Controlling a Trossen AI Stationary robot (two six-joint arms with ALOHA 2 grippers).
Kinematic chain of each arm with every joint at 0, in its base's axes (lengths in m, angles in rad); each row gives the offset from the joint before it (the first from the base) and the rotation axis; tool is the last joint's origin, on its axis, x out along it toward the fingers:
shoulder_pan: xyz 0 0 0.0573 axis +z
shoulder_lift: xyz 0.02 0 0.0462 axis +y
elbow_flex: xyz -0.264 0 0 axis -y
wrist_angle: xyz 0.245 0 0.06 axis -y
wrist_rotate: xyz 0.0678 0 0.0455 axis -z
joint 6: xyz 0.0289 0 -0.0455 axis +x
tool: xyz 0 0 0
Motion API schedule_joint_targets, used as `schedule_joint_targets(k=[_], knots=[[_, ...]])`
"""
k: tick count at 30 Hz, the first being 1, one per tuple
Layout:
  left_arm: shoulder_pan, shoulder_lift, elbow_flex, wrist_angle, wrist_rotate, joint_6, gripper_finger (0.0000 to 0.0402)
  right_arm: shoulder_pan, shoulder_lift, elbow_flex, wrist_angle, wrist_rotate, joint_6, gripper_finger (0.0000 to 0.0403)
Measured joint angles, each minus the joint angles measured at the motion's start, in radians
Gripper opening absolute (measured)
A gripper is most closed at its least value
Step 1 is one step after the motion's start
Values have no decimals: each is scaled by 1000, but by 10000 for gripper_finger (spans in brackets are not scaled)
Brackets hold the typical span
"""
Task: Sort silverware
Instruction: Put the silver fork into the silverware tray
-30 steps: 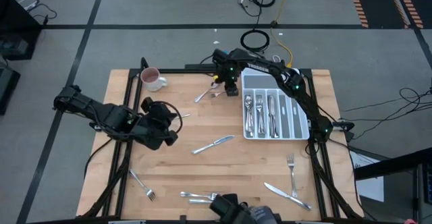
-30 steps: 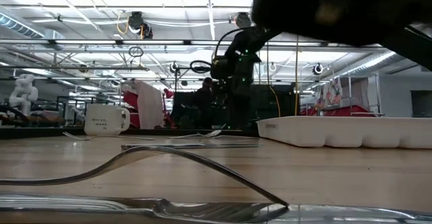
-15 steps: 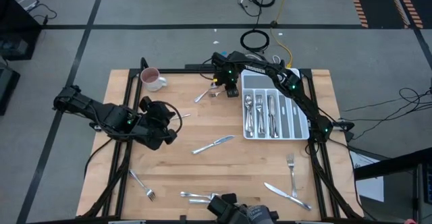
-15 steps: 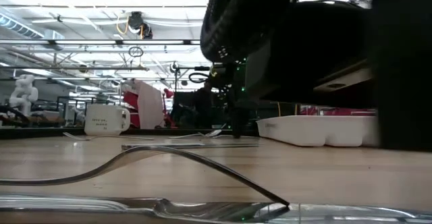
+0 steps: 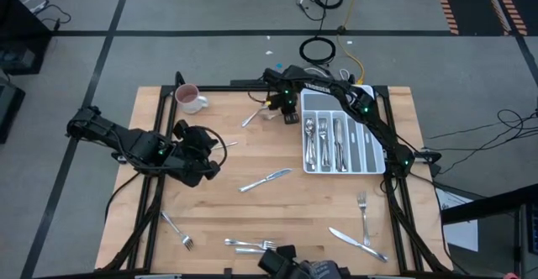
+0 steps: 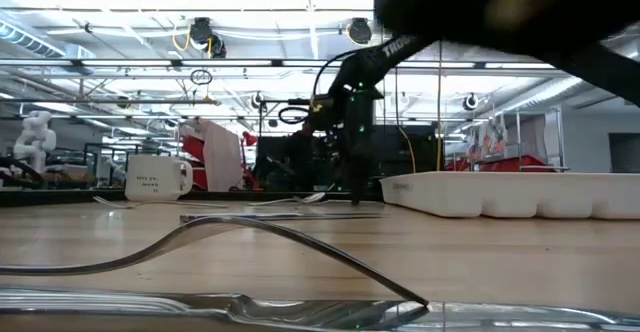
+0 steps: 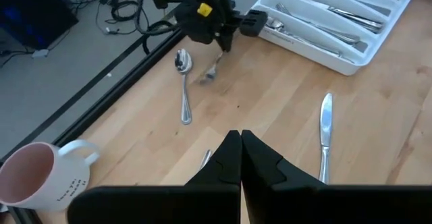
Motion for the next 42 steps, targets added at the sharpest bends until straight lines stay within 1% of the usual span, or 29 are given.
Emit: schedule_joint_targets(k=[8, 10, 13, 15, 16, 18, 20, 24, 26, 29, 32, 37, 39, 42], knots=[[0, 0, 0, -1, -5, 0, 0, 10, -105, 4, -49, -18, 95, 0], [0, 0, 0, -2, -15, 0, 0, 15, -136, 3, -43, -53, 180, 0], [0, 0, 0, -1, -46, -24, 0, 17, -201, 5, -29, -107, 383, 0], [0, 0, 0, -1, -77, -50, 0, 13, -246, 5, -17, -148, 487, 0], [0, -1, 0, -1, -86, -50, 0, 14, -269, 4, -2, -152, 533, 0], [0, -3, 0, -1, -94, -50, 0, 18, -328, 4, 31, -138, 628, 0], [0, -7, 0, -1, -102, -50, 0, 21, -385, 7, 43, -83, 755, 0], [0, -22, 0, 1, -103, -52, 0, 15, -466, 1, 6, -40, 886, 0], [0, -32, 0, 1, -104, -52, 0, 15, -524, -36, 2, 1, 937, 0], [0, -48, 0, 1, -110, -52, 0, 17, -644, -161, 15, 62, 1023, 0], [0, -62, 0, 2, -117, -52, 0, 16, -780, -371, 64, 91, 1128, 0], [0, -79, 0, 1, -154, -52, 0, 46, -1049, -777, 308, 128, 1375, 0], [0, -84, 0, 1, -169, -51, 0, 71, -1125, -919, 391, 146, 1466, 0], [0, -87, 0, 1, -181, -51, 0, 115, -1215, -1086, 495, 183, 1591, 0]])
